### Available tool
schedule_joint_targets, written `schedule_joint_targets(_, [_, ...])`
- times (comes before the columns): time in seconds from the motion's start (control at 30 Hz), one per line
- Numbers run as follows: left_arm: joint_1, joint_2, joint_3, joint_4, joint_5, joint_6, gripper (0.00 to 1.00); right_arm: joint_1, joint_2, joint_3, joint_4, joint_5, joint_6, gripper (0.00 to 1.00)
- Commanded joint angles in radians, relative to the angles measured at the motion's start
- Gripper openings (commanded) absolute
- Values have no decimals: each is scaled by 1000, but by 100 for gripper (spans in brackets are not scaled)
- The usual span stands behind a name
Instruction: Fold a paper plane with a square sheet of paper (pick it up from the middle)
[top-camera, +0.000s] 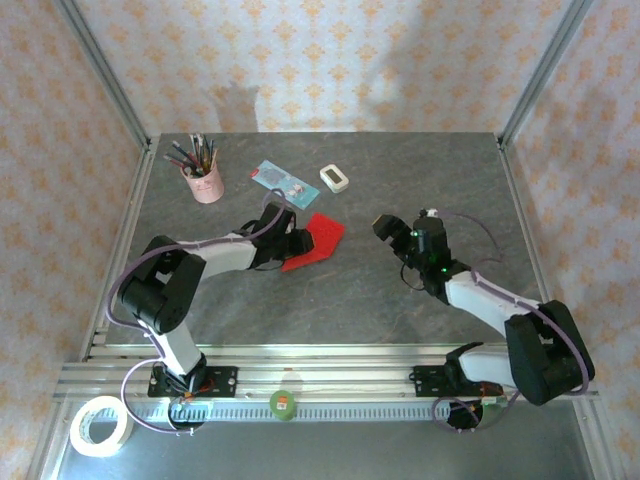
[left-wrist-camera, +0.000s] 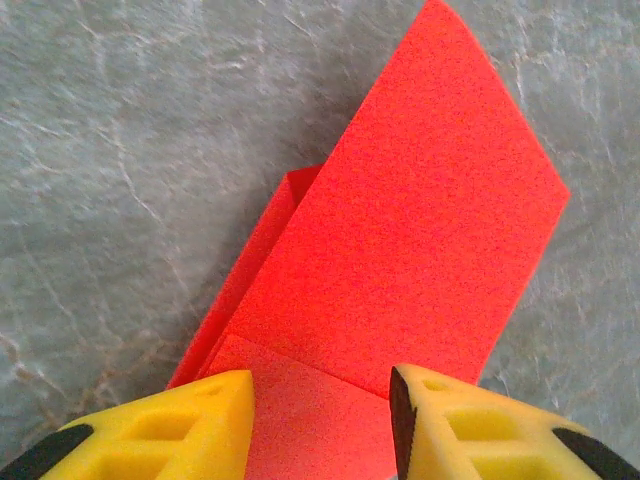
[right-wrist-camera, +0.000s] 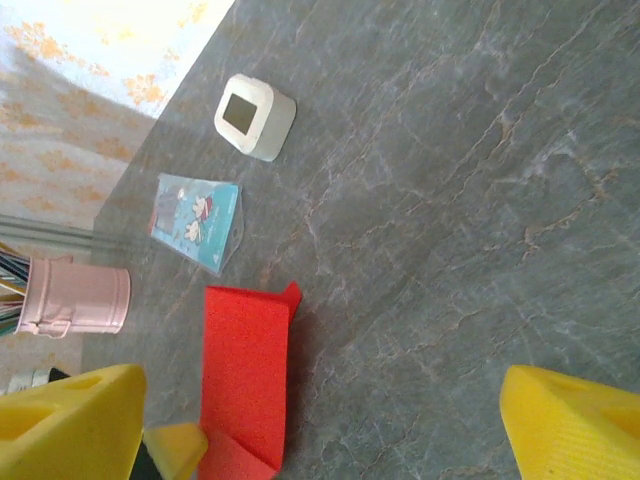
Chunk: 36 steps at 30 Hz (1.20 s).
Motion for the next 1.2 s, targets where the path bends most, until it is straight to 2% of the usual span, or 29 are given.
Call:
schedule_joint_targets(0.0, [19, 28, -8, 55, 29, -44, 42, -5, 25, 36, -25, -44, -17, 89])
schedule_joint_targets(0.27, [37, 80, -22, 58, 74, -82, 38, 2, 105, 59, -16, -123, 43, 78])
schedule_joint_targets(0.5, [24, 102, -64, 116, 170, -149, 32, 65, 149, 57, 9, -106, 143, 71])
schedule_joint_targets(0.73, [-55, 96, -103, 203, 203, -291, 30, 136, 163, 16, 63, -92, 282, 55])
schedule_joint_targets(0.93, [-70, 121, -112, 235, 189, -332, 29, 173, 163, -35, 106, -85, 384, 43])
schedule_joint_targets(1.17, [-70, 123, -114, 231, 181, -331, 29, 197, 196, -39, 112, -95, 424, 42])
